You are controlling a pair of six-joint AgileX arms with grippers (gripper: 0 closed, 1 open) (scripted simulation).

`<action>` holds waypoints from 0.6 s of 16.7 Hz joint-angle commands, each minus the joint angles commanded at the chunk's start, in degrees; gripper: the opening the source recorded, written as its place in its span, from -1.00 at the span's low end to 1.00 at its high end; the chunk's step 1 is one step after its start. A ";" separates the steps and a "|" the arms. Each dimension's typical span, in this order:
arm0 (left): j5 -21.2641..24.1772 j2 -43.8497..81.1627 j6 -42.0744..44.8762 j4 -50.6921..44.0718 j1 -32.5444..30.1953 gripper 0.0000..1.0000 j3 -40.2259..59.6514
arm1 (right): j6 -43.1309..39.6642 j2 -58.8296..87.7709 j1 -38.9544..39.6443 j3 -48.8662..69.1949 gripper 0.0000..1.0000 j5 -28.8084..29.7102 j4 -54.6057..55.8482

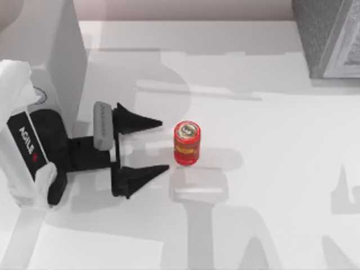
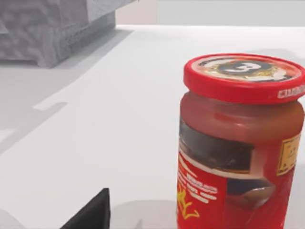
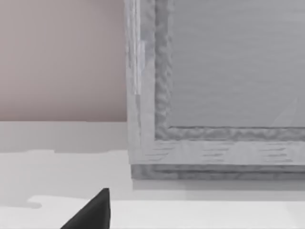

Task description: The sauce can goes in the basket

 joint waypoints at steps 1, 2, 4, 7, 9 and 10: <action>0.00 0.00 0.00 0.00 0.00 1.00 0.00 | 0.00 0.00 0.00 0.00 1.00 0.00 0.00; -0.09 -0.13 -0.01 -0.12 0.31 1.00 -0.18 | 0.00 0.00 0.00 0.00 1.00 0.00 0.00; -0.72 -0.03 -0.06 -0.39 -0.55 1.00 0.37 | 0.00 0.00 0.00 0.00 1.00 0.00 0.00; -4.20 0.63 -0.42 -1.79 -4.22 1.00 2.87 | 0.00 0.00 0.00 0.00 1.00 0.00 0.00; -7.05 1.17 -0.70 -2.93 -7.07 1.00 4.83 | 0.00 0.00 0.00 0.00 1.00 0.00 0.00; -8.31 1.41 -0.82 -3.44 -8.33 1.00 5.70 | 0.00 0.00 0.00 0.00 1.00 0.00 0.00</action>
